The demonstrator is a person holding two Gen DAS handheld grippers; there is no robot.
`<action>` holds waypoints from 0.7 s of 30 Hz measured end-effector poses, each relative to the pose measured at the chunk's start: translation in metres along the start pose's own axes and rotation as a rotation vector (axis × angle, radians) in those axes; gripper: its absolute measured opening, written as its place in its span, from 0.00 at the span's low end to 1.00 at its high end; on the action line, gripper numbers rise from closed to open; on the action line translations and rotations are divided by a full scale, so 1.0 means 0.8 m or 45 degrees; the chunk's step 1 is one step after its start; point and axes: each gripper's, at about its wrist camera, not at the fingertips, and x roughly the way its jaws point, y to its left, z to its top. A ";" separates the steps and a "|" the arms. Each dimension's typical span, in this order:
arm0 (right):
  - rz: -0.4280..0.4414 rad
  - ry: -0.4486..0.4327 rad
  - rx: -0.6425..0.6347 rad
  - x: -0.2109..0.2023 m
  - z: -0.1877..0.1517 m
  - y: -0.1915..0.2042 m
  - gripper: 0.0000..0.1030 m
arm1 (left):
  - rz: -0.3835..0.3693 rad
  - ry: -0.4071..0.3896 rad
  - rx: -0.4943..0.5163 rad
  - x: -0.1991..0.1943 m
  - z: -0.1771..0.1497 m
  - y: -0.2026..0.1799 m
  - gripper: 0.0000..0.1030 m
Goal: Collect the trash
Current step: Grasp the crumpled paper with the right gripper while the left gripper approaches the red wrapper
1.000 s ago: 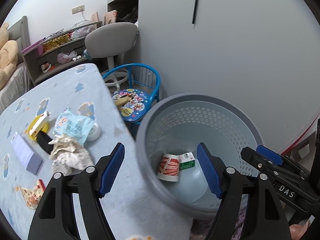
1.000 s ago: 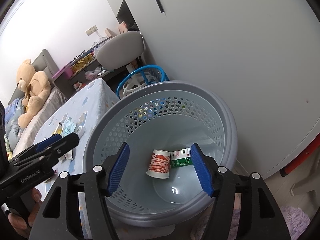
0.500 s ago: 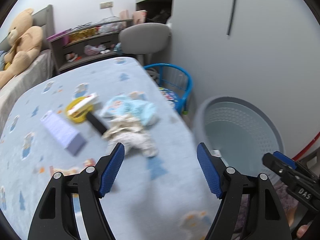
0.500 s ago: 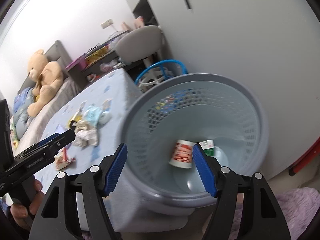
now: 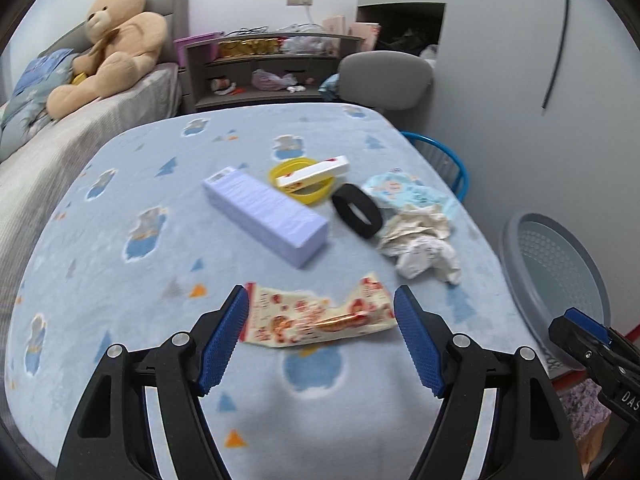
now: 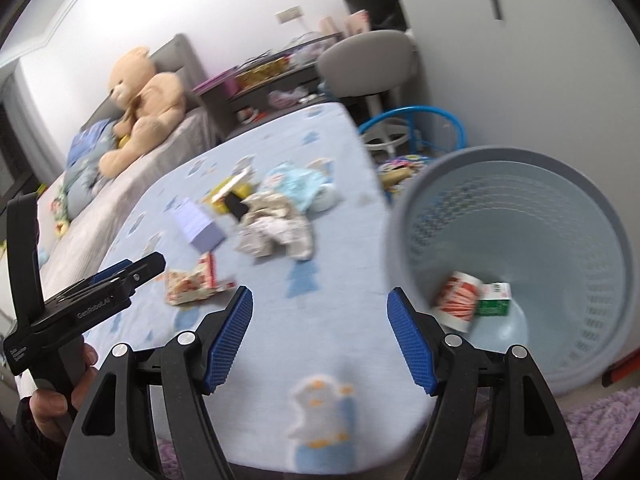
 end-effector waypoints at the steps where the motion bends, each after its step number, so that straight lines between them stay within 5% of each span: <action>1: 0.009 0.005 -0.017 0.004 0.001 0.007 0.66 | 0.008 0.002 -0.013 0.001 -0.001 0.008 0.70; 21: -0.038 0.109 -0.119 0.114 0.062 0.063 0.72 | 0.029 0.033 -0.112 0.022 -0.007 0.068 0.70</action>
